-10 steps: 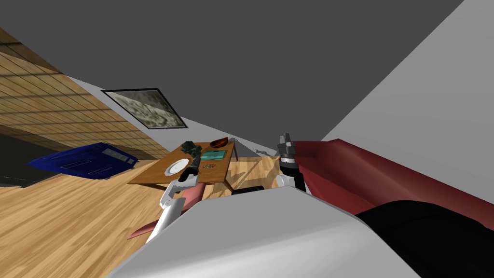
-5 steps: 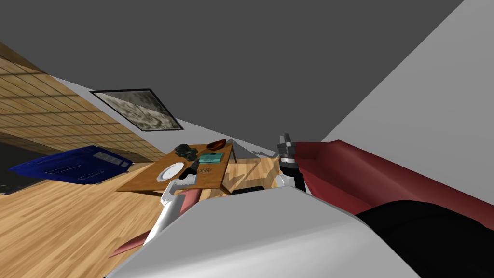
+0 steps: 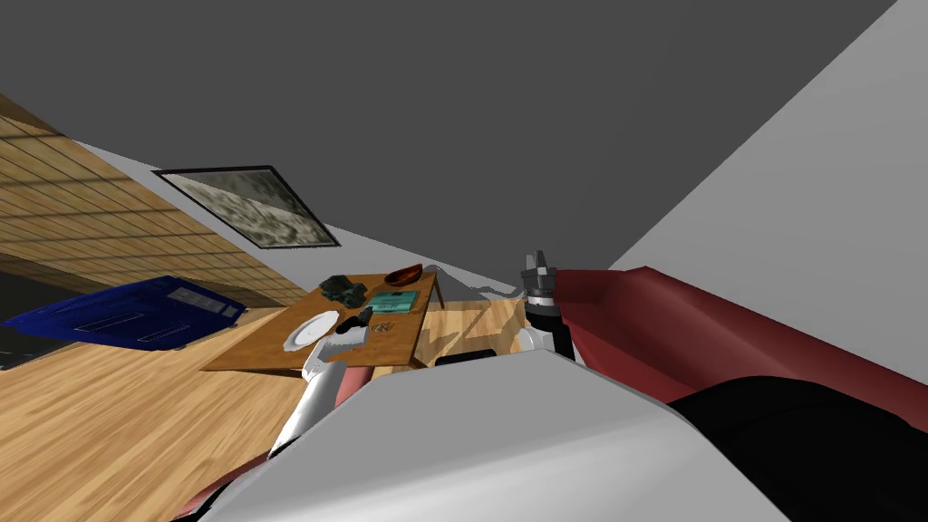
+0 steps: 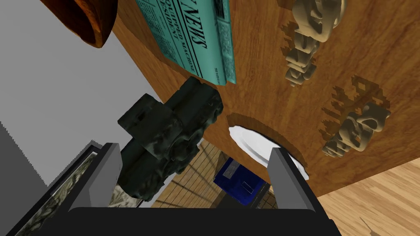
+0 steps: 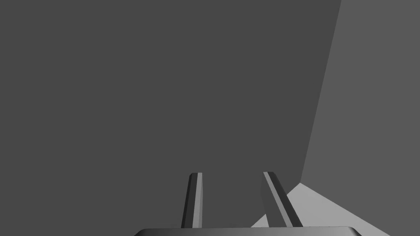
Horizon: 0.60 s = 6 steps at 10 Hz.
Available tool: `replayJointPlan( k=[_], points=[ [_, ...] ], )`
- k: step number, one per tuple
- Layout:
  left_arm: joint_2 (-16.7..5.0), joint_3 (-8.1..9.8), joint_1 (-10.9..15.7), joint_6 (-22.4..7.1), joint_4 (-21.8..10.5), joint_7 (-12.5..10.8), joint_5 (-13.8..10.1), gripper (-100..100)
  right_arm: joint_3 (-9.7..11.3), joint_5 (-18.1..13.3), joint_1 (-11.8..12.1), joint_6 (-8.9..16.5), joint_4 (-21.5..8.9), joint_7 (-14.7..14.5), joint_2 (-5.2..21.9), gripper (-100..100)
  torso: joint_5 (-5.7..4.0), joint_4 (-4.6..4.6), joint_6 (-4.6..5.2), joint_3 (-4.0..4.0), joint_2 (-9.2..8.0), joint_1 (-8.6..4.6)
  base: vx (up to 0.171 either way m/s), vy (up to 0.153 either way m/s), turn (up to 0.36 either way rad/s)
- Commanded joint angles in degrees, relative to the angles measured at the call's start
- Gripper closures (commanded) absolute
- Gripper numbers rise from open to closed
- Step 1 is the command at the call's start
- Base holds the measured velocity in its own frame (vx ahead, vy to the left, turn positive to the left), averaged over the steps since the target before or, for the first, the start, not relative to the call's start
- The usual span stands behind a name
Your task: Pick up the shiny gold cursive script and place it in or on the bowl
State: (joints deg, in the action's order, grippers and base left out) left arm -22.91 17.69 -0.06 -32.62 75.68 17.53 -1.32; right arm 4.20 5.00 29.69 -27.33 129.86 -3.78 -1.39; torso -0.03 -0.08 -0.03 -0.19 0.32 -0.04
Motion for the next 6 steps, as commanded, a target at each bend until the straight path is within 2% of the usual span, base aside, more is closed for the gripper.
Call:
replayJointPlan(
  k=[1,2,3,4,5,6],
  points=[
    [-0.75,0.68,1.33,-2.49,-2.86,2.03,-0.86,-100,0.00,0.00,0.00,0.00,0.00,0.00,0.00,0,0.00,0.00,0.00,0.00,0.00,0.00,0.113,-0.044,0.024],
    [-0.75,0.68,1.33,-2.49,-4.55,2.03,-0.86,-100,0.00,0.00,0.00,0.00,0.00,0.00,0.00,0,-0.02,0.00,0.01,-0.03,0.07,-0.07,0.107,-0.032,0.013],
    [-1.28,1.26,2.67,-4.40,-6.36,3.73,-1.37,-100,0.00,0.00,0.00,0.00,0.00,0.00,0.00,0,-0.01,-0.01,-0.01,-0.02,0.04,-0.03,0.111,-0.019,0.032],
    [-1.28,1.26,2.67,-4.40,-7.95,3.73,-1.37,-100,0.00,0.00,0.00,0.00,0.00,0.00,0.00,0,0.00,0.00,0.00,-0.03,0.06,0.01,0.096,-0.011,0.014],
    [-1.82,1.80,3.96,-6.16,-9.49,5.42,-1.88,-100,0.00,0.00,0.00,0.00,0.00,0.00,0.00,0,0.01,0.00,0.00,-0.01,0.01,0.04,0.112,0.001,0.034],
    [-1.82,1.80,3.96,-6.16,-11.55,5.42,-1.88,-100,0.00,0.00,0.00,0.00,0.00,0.00,0.00,0,0.01,0.00,0.00,-0.03,0.06,0.09,0.092,0.001,0.015]
  ],
)
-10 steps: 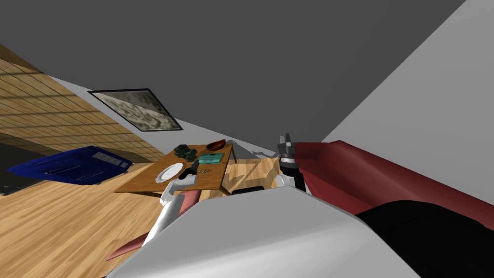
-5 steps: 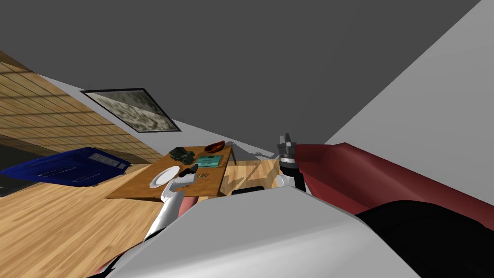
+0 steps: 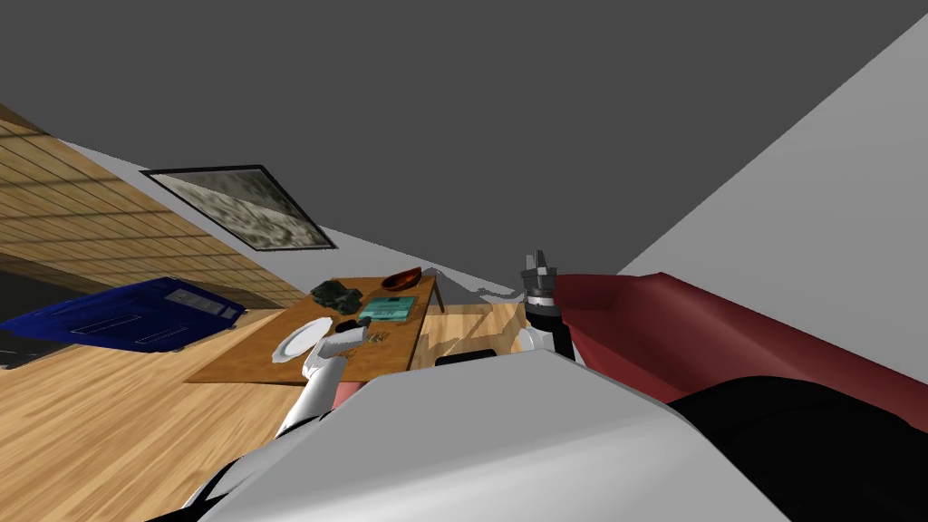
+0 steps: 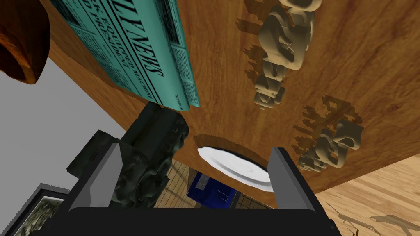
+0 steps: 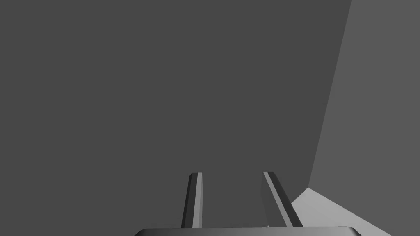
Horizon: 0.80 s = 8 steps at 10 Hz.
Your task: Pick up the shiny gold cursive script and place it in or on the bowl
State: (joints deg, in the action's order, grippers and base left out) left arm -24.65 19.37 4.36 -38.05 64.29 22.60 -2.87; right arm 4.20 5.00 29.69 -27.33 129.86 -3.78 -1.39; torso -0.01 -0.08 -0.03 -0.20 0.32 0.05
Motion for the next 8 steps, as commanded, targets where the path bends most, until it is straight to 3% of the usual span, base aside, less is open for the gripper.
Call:
replayJointPlan(
  k=[1,4,5,8],
  points=[
    [-0.64,0.63,0.76,-2.33,-2.86,2.01,-0.83,-100,0.00,0.00,0.00,0.00,0.00,0.00,0.00,0,0.00,0.00,0.00,0.00,0.00,0.00,0.105,-0.012,0.035],
    [-1.83,1.54,2.97,-5.05,-8.20,5.19,-1.79,-100,0.00,0.00,0.00,0.00,0.00,0.00,0.00,0,-0.02,-0.02,0.01,-0.07,0.12,-0.05,0.128,-0.014,0.044],
    [-1.83,1.54,2.97,-5.05,-9.83,5.19,-1.79,-100,0.00,0.00,0.00,0.00,0.00,0.00,0.00,0,-0.01,0.00,0.00,-0.02,0.04,-0.02,0.066,-0.005,0.017],
    [-3.01,2.29,4.84,-7.17,-15.19,8.06,-2.65,-100,0.00,0.00,0.00,0.00,0.00,0.00,0.00,0,-0.02,0.03,0.00,0.06,-0.11,-0.06,0.075,-0.015,0.037]
  ],
)
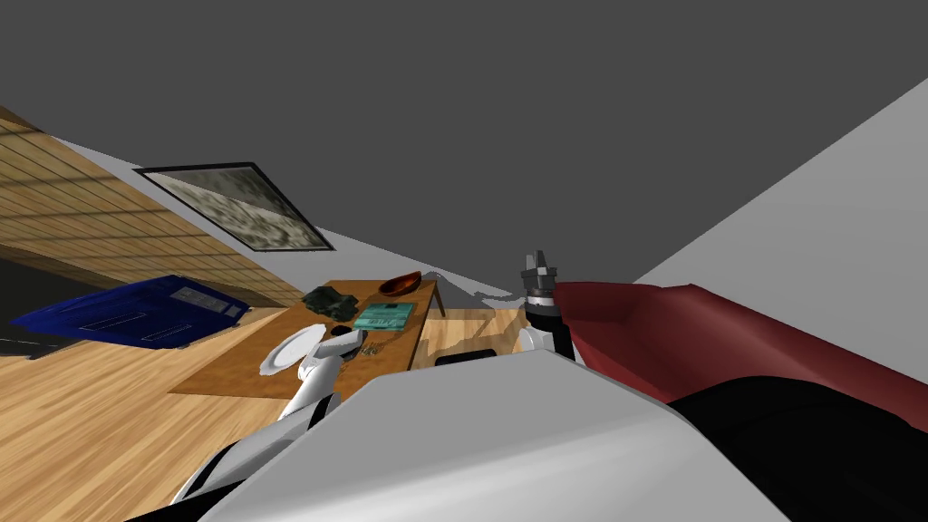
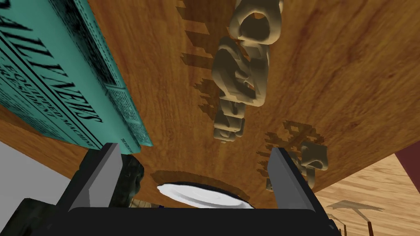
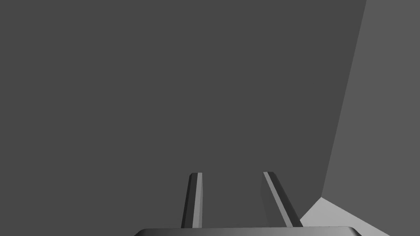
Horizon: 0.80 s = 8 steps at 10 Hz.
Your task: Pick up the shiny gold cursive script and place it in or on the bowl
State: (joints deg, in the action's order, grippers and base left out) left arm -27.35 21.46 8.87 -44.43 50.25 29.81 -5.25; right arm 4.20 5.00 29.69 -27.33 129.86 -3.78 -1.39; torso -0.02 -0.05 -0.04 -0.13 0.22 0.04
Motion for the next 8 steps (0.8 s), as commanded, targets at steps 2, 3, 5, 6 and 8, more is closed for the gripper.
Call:
replayJointPlan(
  k=[2,3,5,6,8],
  points=[
    [-0.84,0.52,1.10,-1.64,-3.59,2.11,-0.64,-100,0.00,0.00,0.00,0.00,0.00,0.00,0.00,0,0.00,-0.01,0.00,-0.03,0.06,0.00,0.091,-0.013,0.047],
    [-1.34,0.79,1.78,-2.35,-5.66,3.24,-0.98,-100,0.00,0.00,0.00,0.00,0.00,0.00,0.00,0,0.00,-0.01,0.02,-0.03,0.04,-0.03,0.069,-0.028,0.029],
    [-1.79,1.00,2.36,-2.94,-7.43,4.21,-1.27,-100,0.00,0.00,0.00,0.00,0.00,0.00,0.00,0,-0.01,0.00,0.00,0.01,-0.01,-0.07,0.062,-0.018,0.039],
    [-2.18,1.17,2.84,-3.42,-8.92,5.01,-1.51,-100,0.00,0.00,-0.01,0.00,0.00,0.00,0.00,0,0.00,0.01,0.01,0.04,-0.08,-0.02,0.040,-0.011,0.027],
    [-2.73,1.38,3.49,-4.05,-11.00,6.11,-1.84,-100,0.00,0.00,0.00,0.00,0.00,0.00,0.00,0,0.00,0.02,0.01,0.06,-0.12,-0.04,0.047,-0.016,0.035]
  ],
)
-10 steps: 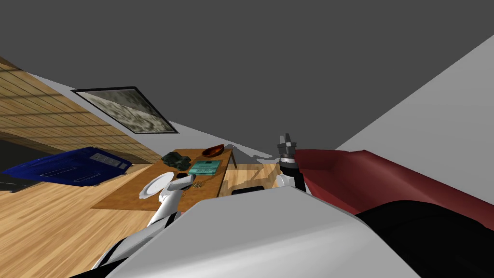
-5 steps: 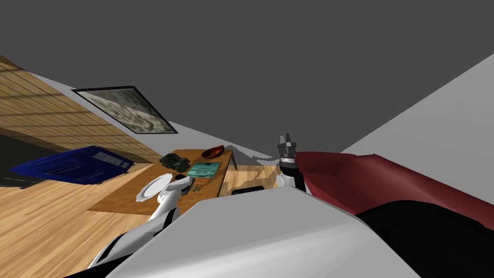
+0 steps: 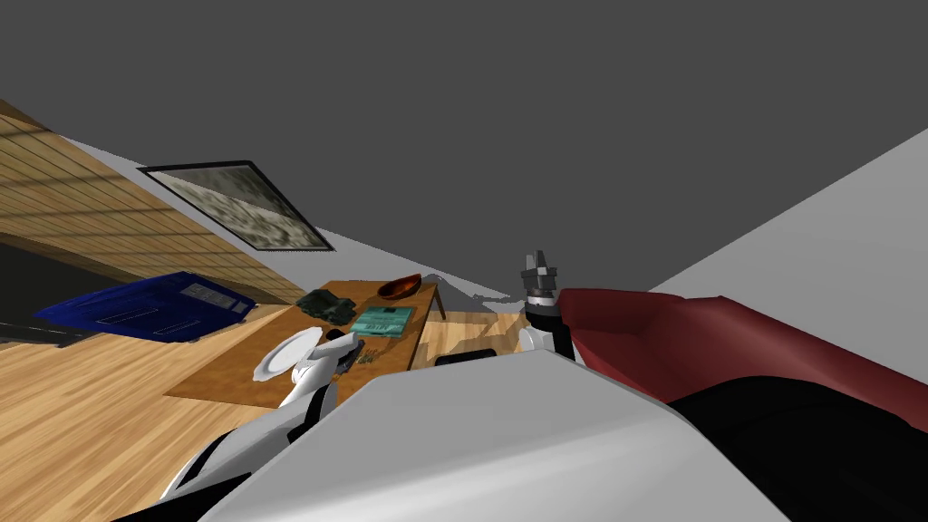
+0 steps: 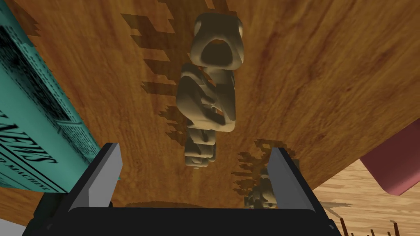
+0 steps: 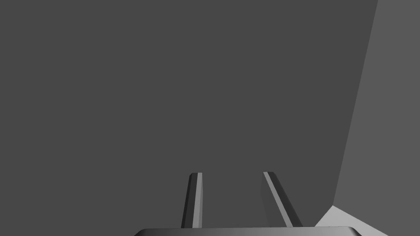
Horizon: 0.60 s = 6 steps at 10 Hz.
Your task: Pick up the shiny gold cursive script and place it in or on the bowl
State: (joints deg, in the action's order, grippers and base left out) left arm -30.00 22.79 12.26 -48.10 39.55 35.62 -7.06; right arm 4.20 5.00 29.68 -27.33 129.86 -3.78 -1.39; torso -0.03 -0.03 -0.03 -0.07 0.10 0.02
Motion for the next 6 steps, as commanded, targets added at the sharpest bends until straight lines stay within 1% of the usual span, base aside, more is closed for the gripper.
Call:
replayJointPlan(
  k=[1,2,3,5,6],
  points=[
    [0.00,0.00,0.00,0.00,0.00,0.00,0.00,-100,0.00,0.00,0.00,0.00,0.00,0.00,0.00,0,0.00,0.00,0.00,0.00,0.00,0.00,0.019,-0.003,0.005],
    [-0.04,0.01,0.07,0.04,-0.23,0.15,-0.02,0,0.00,0.00,0.00,0.00,0.00,0.00,0.00,0,0.01,0.01,0.00,0.04,-0.08,0.02,0.000,0.000,0.000],
    [0.61,-0.72,-0.28,1.70,-1.25,-0.88,0.35,-100,0.00,0.00,-0.01,0.00,0.00,0.00,0.00,0,0.01,0.03,0.00,0.08,-0.14,0.04,0.021,0.039,-0.006],
    [1.41,-1.62,-0.70,3.78,-2.57,-2.15,0.81,-100,-0.01,0.00,0.00,0.00,0.00,0.00,0.01,0,0.06,0.02,0.00,0.05,-0.08,0.26,0.035,0.070,-0.011],
    [0.86,-1.32,0.14,3.57,-3.59,-1.45,0.58,-100,-0.01,0.00,0.00,0.00,0.00,0.00,0.01,0,0.07,0.01,0.00,0.03,-0.05,0.33,0.018,0.037,-0.006]
  ],
)
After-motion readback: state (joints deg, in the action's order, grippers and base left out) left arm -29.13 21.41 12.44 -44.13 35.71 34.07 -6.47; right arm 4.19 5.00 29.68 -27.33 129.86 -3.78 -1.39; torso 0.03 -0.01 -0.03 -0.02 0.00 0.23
